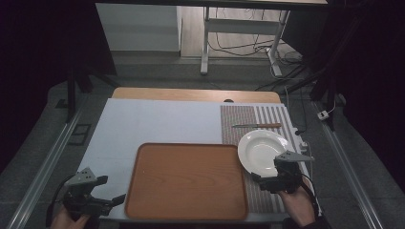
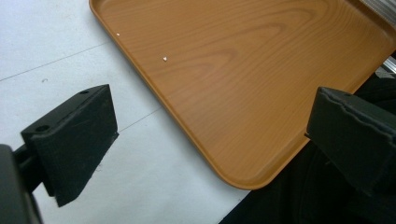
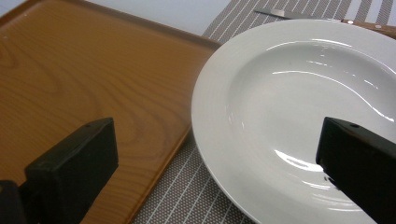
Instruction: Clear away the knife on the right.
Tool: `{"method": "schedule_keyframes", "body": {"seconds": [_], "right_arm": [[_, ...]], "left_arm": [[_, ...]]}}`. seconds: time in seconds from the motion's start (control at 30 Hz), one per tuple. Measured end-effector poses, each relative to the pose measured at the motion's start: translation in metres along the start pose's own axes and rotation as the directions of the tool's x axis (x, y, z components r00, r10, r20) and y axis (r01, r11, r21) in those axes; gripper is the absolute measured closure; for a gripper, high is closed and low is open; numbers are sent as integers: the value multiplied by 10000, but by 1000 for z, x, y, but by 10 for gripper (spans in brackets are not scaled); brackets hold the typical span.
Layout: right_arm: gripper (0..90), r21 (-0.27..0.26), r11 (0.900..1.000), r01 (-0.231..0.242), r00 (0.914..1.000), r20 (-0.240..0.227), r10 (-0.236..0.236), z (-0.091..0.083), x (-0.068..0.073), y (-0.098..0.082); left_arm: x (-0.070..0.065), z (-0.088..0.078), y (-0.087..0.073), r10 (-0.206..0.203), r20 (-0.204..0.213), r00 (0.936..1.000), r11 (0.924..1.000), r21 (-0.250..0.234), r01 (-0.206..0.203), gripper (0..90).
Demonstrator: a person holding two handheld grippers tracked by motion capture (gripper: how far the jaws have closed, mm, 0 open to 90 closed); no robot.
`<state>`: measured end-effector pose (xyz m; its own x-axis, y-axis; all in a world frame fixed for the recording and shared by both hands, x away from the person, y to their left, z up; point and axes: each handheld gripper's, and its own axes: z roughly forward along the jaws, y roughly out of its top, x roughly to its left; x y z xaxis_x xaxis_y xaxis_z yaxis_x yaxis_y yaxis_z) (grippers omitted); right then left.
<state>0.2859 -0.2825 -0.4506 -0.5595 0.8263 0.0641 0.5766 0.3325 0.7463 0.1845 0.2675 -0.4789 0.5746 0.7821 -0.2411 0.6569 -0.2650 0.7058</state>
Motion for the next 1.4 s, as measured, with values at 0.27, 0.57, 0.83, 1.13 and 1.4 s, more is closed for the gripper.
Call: {"method": "schedule_keyframes", "body": {"seconds": [0.27,0.57,0.83,1.13,1.4], "right_arm": [[0,76,10000,-39,9998,184,37,13,-5,9],[0,120,9998,-182,9986,501,176,27,-18,17],[0,179,9998,-38,9977,681,26,41,-30,27],[0,275,9996,-4,9948,1018,-24,55,-44,43],[0,464,9989,9,9938,1108,-61,70,-56,55]], "left_arm": [[0,1,1,1,-20,10000,10000,32,-1,19],[0,1,0,-19,-11,10000,10000,49,19,19],[0,0,0,-46,-22,10000,10000,71,46,19],[1,0,0,-80,-3,10000,9999,69,80,19],[1,0,0,-94,2,10000,9999,74,94,19]]}}
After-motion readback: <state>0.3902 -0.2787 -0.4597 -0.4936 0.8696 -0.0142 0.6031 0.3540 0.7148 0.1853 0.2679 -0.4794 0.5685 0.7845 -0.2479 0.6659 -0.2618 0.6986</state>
